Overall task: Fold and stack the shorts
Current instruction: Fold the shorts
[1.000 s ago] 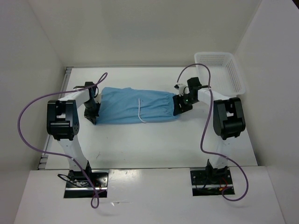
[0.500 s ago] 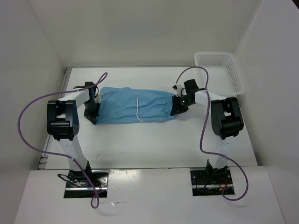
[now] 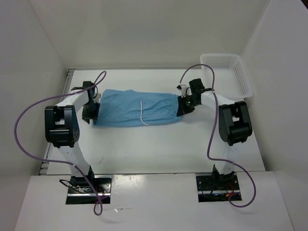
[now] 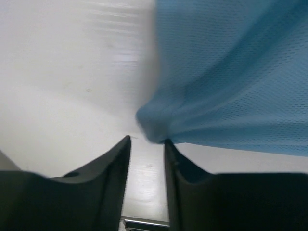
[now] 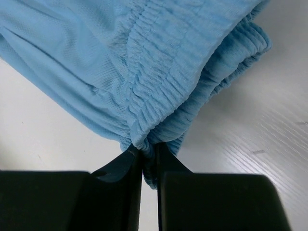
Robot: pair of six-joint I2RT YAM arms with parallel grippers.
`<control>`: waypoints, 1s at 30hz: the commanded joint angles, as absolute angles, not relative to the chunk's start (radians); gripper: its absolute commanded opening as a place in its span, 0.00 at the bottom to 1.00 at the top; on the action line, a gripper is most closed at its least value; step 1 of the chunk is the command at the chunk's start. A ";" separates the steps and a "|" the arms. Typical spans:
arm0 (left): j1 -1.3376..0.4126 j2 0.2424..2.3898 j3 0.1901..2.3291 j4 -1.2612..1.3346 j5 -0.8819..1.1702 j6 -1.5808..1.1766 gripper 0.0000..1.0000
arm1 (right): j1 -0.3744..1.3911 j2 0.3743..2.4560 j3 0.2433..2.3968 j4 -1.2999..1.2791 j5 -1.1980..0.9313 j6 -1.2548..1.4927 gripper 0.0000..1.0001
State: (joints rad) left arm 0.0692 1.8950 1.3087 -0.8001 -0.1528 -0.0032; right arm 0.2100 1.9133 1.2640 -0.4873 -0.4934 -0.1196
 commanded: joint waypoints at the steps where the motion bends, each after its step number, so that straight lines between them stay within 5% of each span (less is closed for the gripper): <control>1: 0.086 1.784 1.384 -0.795 -0.209 0.000 0.44 | 0.218 1.786 1.328 -0.538 -0.421 -0.198 0.00; 6: 0.068 1.767 1.508 -0.782 -0.157 0.000 0.53 | 0.218 1.723 1.292 -0.558 -0.379 -0.233 0.00; 22: -0.143 2.207 1.836 -0.695 -0.054 0.000 0.54 | 0.181 1.658 1.361 -0.675 -0.120 -0.408 0.00; 30: -0.170 2.221 1.856 -0.686 0.004 0.000 0.59 | 0.181 1.672 1.474 -0.684 -0.032 -0.466 0.00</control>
State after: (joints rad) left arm -0.1543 2.2257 1.8282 -0.6971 -0.0406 -0.0036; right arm 0.1871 1.7172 1.3918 -0.6857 -0.0898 -0.4213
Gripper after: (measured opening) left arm 0.586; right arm 0.164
